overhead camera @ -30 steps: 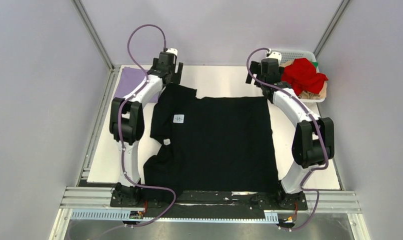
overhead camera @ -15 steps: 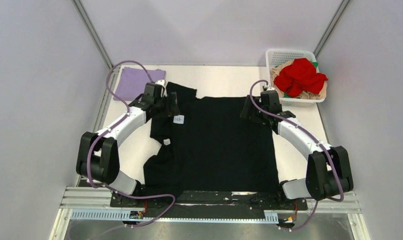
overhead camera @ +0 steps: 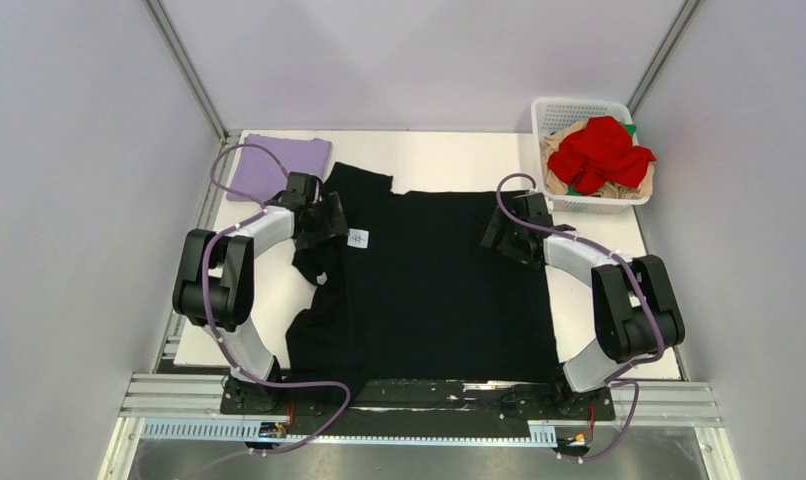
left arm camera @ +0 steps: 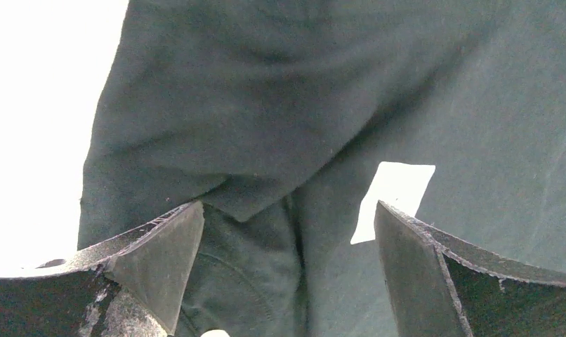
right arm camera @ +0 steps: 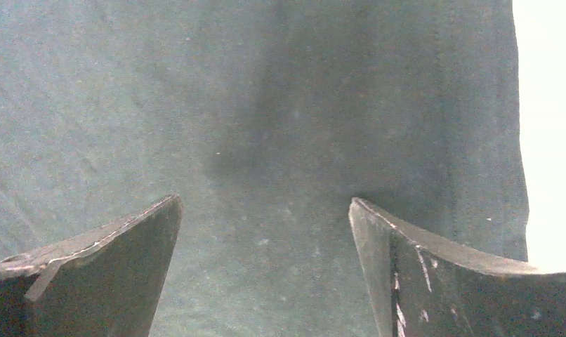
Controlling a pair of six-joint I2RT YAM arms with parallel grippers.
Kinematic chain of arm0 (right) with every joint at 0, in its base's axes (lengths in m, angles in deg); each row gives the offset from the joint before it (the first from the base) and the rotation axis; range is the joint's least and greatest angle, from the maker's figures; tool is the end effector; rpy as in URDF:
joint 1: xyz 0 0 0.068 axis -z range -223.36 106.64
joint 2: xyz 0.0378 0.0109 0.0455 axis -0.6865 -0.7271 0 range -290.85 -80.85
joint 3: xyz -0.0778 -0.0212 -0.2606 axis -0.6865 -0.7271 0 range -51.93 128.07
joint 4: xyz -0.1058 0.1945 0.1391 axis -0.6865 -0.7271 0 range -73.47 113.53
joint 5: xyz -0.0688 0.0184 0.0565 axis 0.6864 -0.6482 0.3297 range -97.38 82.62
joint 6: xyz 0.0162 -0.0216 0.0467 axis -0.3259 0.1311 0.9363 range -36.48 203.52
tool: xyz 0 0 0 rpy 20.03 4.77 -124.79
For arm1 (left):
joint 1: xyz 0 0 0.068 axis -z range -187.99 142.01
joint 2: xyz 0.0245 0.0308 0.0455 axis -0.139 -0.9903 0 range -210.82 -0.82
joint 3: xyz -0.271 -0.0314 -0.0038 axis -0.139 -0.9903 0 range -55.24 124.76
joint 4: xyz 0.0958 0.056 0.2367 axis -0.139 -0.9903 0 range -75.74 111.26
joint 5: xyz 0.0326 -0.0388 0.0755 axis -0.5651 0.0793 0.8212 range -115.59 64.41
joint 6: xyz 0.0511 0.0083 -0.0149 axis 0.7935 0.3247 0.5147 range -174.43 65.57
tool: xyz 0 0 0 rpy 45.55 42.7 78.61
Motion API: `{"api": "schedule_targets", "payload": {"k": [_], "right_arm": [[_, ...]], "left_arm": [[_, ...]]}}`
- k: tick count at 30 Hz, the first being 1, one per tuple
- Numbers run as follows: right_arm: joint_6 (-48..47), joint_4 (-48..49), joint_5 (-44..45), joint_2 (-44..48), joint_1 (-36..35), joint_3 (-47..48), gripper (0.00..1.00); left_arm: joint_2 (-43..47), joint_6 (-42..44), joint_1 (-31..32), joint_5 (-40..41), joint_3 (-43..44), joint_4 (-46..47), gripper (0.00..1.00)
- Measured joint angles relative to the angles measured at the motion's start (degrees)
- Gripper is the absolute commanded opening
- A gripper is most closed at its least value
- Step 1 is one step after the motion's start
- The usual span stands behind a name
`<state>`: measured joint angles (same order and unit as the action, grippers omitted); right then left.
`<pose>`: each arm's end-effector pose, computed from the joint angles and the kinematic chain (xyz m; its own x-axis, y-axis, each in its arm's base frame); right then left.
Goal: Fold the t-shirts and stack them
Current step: Flatten out the tshirt
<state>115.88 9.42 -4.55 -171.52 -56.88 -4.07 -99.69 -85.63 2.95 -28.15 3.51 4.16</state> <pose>0.2955 0.0692 0.1631 -0.7991 0.3575 -0.4833 0.2608 0.9305 0.2571 0.3394 -0.0672 0.1702 -0.8166 -0.3693 -0.4436 -0.2451 0.9176 -0.3128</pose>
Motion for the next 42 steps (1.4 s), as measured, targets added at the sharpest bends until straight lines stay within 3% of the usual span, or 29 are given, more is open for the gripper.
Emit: {"api": "schedule_targets", "payload": {"k": [15, 23, 30, 42], "right_arm": [[0.3, 3.2, 0.1, -5.4, 4.5, 5.0, 1.0], [-3.6, -1.6, 2.8, -0.7, 3.3, 5.0, 1.0], [-5.5, -2.3, 3.1, -0.3, -1.0, 9.7, 1.0], [-5.7, -1.4, 3.1, -15.9, -1.0, 20.3, 1.0]], "left_arm": [[-13.8, 4.5, -3.6, 2.3, 19.4, -7.9, 1.0], [-7.8, 8.4, -2.1, 1.1, 18.7, -14.6, 1.0], [-1.5, 7.8, 6.2, -3.1, 20.9, -11.1, 1.0], [-21.2, 0.3, 5.4, -2.5, 30.9, -7.5, 1.0]]}}
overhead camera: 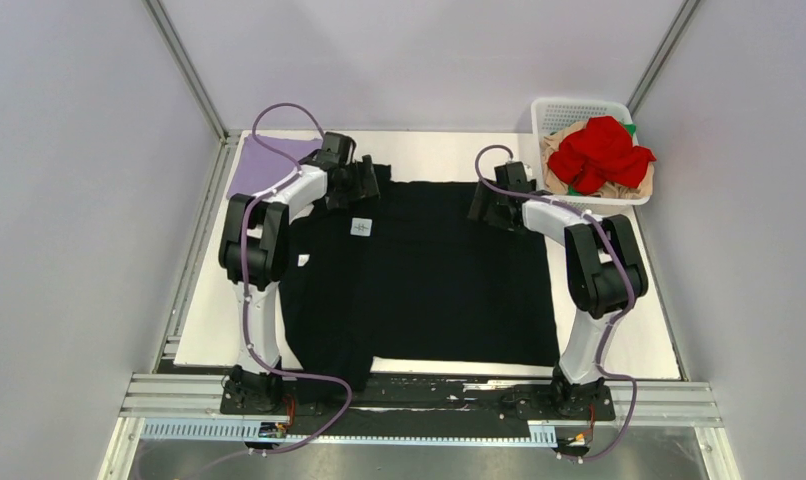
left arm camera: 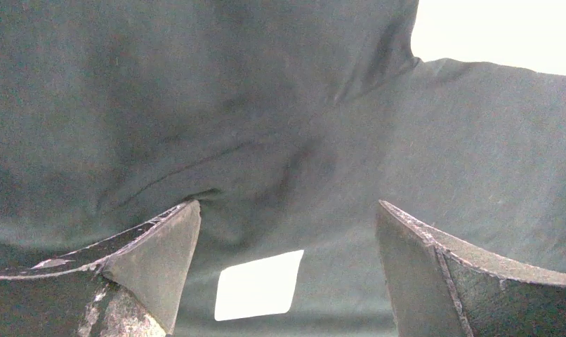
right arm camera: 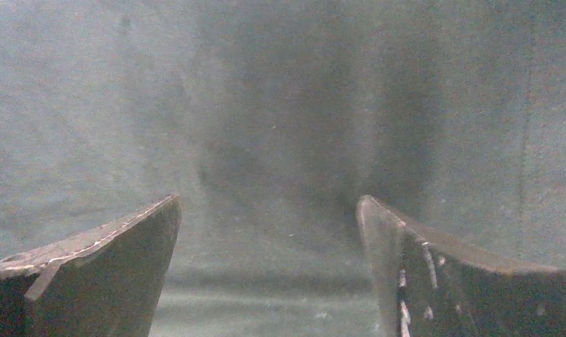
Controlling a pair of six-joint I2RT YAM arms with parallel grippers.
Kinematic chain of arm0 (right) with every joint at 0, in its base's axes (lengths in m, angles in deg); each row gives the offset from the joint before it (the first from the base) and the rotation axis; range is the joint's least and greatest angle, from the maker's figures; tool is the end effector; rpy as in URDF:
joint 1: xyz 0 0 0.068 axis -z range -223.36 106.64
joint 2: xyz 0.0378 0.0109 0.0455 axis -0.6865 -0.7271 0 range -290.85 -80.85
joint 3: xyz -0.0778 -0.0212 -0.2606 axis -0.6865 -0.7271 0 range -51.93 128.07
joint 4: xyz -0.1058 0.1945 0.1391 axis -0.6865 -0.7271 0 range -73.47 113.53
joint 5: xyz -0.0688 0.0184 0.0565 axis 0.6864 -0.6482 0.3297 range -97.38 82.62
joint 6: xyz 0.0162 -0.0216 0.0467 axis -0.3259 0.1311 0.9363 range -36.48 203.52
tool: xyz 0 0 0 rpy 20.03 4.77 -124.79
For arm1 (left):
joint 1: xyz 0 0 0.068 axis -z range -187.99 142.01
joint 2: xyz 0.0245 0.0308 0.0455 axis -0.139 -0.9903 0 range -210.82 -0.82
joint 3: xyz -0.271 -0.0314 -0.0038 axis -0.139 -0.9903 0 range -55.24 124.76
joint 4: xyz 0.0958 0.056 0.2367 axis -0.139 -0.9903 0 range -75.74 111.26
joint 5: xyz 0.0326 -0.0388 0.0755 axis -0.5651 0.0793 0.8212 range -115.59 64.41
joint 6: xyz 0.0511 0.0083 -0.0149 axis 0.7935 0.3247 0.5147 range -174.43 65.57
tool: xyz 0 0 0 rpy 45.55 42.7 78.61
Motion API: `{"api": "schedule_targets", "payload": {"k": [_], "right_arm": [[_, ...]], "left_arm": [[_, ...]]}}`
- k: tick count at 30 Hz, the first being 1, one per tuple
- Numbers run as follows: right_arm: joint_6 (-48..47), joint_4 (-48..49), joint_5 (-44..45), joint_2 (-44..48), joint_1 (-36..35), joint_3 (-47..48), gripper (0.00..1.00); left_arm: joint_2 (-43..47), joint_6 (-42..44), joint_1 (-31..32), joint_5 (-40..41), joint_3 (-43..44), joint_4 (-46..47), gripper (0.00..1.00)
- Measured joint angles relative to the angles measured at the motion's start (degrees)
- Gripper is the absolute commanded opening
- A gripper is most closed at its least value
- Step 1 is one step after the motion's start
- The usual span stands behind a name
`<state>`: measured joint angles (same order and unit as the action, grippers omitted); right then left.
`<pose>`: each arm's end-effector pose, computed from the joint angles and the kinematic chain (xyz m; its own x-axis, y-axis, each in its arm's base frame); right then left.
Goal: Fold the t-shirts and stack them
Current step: Flatten out the tshirt
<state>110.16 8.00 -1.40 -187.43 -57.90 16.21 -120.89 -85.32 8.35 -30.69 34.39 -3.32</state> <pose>0.3774 0.0941 0.1727 -0.7850 0.2569 -0.5637 0.1807 0.9654 0.1883 0.4373 -0.1315 0.1799 -0.8437 -0.2856 -0.4545 -0.1212 0.9262 -0.3570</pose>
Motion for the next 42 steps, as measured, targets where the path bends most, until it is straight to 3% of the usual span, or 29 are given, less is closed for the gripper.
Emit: {"api": "schedule_targets", "payload": {"k": [11, 22, 27, 30, 34, 42], "right_arm": [[-0.2, 0.3, -0.5, -7.7, 2.9, 8.3, 1.0], [-3.4, -0.1, -1.9, -20.0, 6.4, 26.1, 1.0], [-5.9, -1.4, -2.4, -20.5, 6.8, 28.8, 1.0], [-7.8, -1.9, -2.4, -18.4, 6.3, 27.7, 1.0], [-8.9, -2.2, -2.1, -9.0, 3.3, 20.1, 1.0], [-4.2, -1.6, -4.9, 17.7, -2.0, -2.0, 1.0]], "left_arm": [[-15.4, -3.4, -1.7, 0.6, 22.7, -2.2, 1.0], [-31.4, -3.1, -3.8, -4.5, 49.6, -6.5, 1.0], [-33.5, -2.0, -4.7, -8.5, 53.1, -6.6, 1.0], [-29.8, -0.4, -4.7, -10.1, 47.1, -5.9, 1.0], [-16.7, 2.3, -4.0, -9.6, 30.1, -7.1, 1.0], [26.7, 1.1, 1.2, -1.4, -9.2, -6.4, 1.0]]}}
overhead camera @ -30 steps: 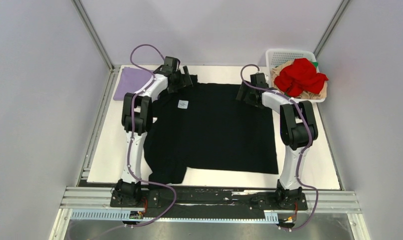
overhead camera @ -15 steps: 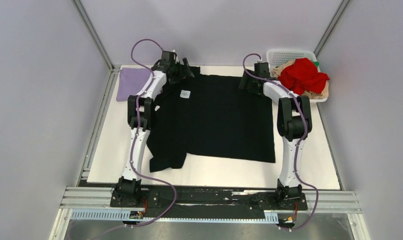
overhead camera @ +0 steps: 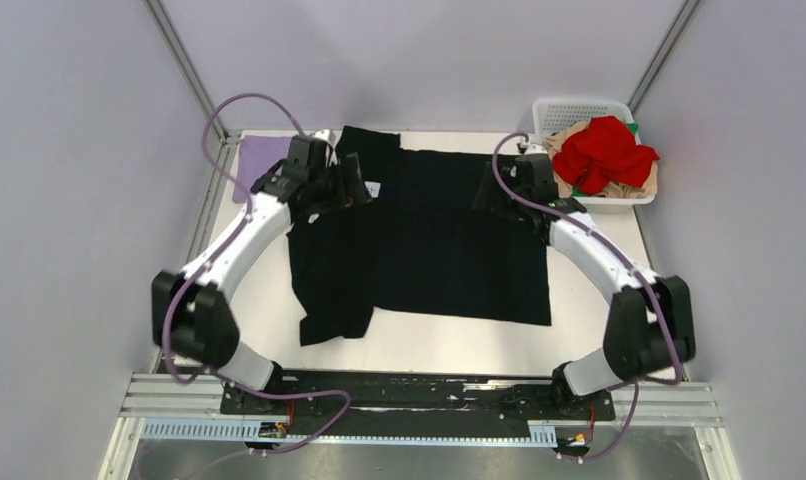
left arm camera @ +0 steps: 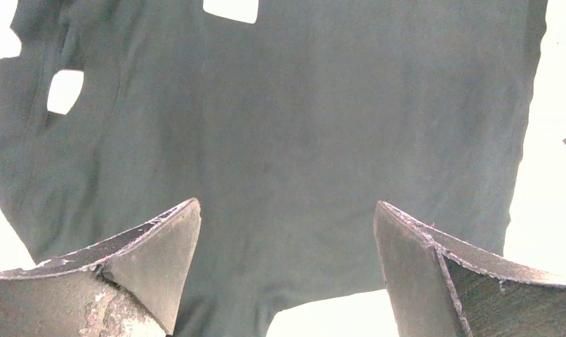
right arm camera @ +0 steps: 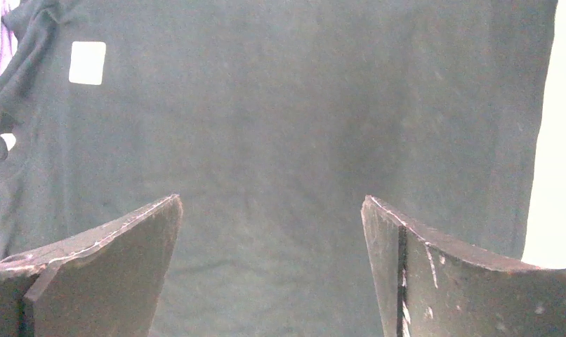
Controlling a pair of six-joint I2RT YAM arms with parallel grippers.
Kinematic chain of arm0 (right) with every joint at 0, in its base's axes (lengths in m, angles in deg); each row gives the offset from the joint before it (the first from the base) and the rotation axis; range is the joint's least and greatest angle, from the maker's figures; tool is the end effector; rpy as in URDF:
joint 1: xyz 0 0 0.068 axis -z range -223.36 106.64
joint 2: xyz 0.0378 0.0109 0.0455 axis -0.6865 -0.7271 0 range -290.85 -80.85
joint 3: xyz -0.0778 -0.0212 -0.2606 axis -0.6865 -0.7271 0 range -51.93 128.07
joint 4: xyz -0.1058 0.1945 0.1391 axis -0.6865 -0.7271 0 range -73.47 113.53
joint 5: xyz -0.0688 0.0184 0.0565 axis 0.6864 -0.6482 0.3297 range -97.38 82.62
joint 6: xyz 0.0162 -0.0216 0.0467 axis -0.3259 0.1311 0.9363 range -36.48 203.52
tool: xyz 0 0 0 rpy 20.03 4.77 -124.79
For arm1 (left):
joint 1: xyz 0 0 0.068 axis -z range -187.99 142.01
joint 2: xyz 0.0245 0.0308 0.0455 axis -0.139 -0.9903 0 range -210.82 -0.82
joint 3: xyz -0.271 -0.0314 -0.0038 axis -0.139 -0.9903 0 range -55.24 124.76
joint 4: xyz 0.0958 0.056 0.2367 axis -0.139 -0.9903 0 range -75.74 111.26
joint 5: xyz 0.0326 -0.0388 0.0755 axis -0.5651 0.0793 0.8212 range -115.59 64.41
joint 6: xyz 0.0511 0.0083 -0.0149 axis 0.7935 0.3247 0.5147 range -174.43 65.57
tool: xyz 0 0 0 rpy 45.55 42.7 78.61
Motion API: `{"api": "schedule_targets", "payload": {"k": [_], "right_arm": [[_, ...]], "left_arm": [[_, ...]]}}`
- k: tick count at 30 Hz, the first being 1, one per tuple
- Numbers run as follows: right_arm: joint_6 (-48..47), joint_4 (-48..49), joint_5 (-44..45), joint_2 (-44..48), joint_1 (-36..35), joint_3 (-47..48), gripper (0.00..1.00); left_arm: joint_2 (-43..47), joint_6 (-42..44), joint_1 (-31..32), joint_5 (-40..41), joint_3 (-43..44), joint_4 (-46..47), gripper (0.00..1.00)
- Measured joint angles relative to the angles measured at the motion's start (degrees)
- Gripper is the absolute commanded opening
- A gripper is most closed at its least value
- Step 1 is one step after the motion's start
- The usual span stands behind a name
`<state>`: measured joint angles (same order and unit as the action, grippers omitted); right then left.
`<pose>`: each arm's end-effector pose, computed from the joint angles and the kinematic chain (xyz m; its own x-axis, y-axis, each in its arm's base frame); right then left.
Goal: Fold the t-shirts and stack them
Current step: Flatten out the tshirt, then grab the side of the flattened tshirt closest away from the robot with both arms
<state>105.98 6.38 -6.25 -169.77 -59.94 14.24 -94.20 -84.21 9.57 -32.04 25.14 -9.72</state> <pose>0.3340 0.0987 0.2677 -0.6715 0.1984 -0.7139 -0.0155 0.9595 0.2813 0.3482 -0.1144 0.3044 -0.7618 -0.2767 -0.5857 -0.0017 0.9051 -0.4253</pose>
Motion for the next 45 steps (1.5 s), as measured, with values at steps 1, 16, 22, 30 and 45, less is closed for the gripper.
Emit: {"api": "schedule_targets", "payload": {"k": [1, 16, 22, 30, 45], "right_arm": [[0.7, 0.0, 0.0, 2.7, 0.3, -2.4, 1.0], [7.0, -3.7, 3.1, 22.8, 1.4, -22.7, 1.0], [7.2, -5.2, 4.5, 22.8, 1.4, -22.8, 1.0], [8.8, -8.2, 7.0, 24.1, 2.4, -24.2, 1.0], [20.8, -25.4, 10.2, 34.7, 9.4, -27.1, 0.91]], "left_arm": [[5.3, -1.0, 1.2, 1.7, -4.3, -0.7, 1.0], [32.0, -22.1, 13.5, 11.9, -41.2, -19.5, 0.73], [28.9, -24.0, 13.7, 9.1, -45.5, -13.8, 0.65], [19.9, -22.7, 13.9, 9.0, -44.1, -12.4, 0.56], [14.9, -18.5, 14.3, 8.2, -40.6, -14.6, 0.0]]}}
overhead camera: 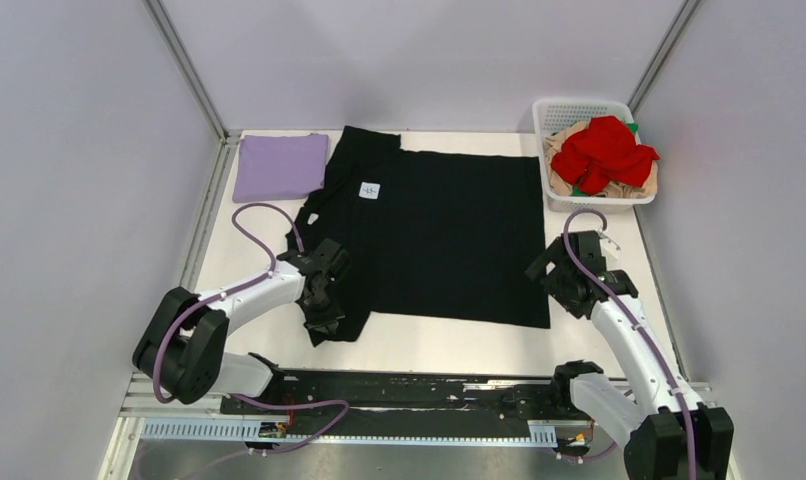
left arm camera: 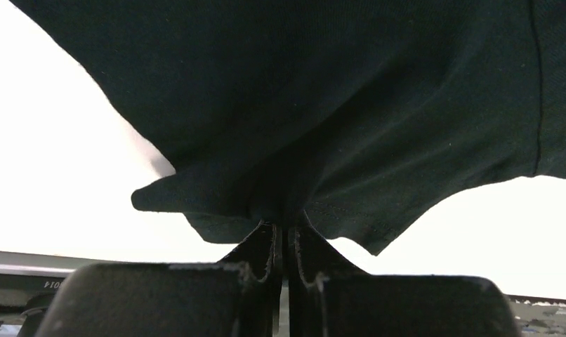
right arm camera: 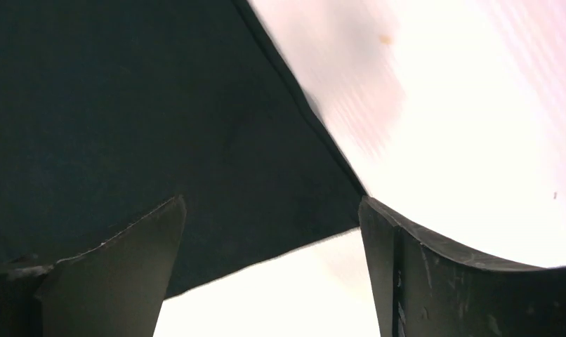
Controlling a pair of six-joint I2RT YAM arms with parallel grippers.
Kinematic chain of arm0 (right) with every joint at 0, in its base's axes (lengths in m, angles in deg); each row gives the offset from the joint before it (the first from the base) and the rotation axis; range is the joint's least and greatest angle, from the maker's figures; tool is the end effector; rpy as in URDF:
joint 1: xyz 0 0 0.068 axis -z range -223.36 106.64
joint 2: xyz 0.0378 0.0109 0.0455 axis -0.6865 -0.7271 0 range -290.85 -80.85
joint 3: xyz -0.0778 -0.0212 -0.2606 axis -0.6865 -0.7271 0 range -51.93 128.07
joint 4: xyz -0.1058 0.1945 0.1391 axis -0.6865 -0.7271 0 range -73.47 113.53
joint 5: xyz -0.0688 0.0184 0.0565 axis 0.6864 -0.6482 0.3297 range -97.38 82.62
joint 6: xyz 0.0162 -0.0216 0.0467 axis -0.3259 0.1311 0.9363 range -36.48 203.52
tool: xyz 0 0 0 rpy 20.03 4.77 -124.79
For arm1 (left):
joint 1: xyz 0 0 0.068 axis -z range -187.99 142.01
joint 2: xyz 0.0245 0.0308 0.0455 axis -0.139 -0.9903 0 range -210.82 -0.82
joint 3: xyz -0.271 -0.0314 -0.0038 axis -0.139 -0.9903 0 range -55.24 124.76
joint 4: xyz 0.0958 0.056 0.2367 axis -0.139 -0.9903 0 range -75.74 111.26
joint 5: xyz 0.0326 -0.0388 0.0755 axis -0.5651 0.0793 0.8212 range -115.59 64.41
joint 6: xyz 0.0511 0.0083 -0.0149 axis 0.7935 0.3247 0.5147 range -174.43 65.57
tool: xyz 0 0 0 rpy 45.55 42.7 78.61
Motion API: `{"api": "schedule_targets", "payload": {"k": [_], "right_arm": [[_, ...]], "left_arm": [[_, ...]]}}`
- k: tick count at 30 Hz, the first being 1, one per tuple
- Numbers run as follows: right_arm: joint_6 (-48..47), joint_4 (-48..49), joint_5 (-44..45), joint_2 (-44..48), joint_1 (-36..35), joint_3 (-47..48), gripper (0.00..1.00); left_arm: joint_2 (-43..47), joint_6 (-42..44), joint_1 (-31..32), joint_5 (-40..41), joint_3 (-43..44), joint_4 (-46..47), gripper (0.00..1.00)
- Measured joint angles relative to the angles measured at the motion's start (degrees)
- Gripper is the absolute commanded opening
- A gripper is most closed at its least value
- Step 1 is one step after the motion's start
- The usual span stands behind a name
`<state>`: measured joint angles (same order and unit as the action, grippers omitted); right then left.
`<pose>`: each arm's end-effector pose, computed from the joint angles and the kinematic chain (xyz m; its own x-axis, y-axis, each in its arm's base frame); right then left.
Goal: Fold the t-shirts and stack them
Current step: Grab the side of the flattened tshirt closest away from the robot with both arms
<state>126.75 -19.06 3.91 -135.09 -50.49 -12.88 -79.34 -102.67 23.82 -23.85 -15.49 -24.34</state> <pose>0.1756 0.0149 0.2293 -0.6241 0.5986 -0.5021 0.5616 0.7905 0.2444 0.1762 -0.1081 0.1565 -0.9543 -0.2855 -0.0878 -0.2817 0.9580 -0.0532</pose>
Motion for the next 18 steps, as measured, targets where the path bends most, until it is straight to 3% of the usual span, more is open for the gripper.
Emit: {"api": "schedule_targets", "payload": {"k": [7, 10, 16, 18], "right_arm": [[9.4, -6.6, -2.5, 3.2, 0.1, -5.9, 0.79], [12.2, -6.4, -2.8, 2.3, 0.1, -8.2, 0.68], [14.0, -4.1, -2.9, -2.4, 0.1, -11.4, 0.65], [14.1, -3.4, -2.8, -3.5, 0.1, -11.4, 0.54]], "left_arm": [[1.9, 0.4, 0.6, -2.3, -1.2, 0.3, 0.0], [1.9, 0.7, 0.7, -2.9, -1.2, 0.2, 0.0], [1.9, 1.2, 0.7, -3.5, -1.2, 0.1, 0.0], [2.0, 1.3, 0.7, -3.7, -1.2, 0.0, 0.0]]}}
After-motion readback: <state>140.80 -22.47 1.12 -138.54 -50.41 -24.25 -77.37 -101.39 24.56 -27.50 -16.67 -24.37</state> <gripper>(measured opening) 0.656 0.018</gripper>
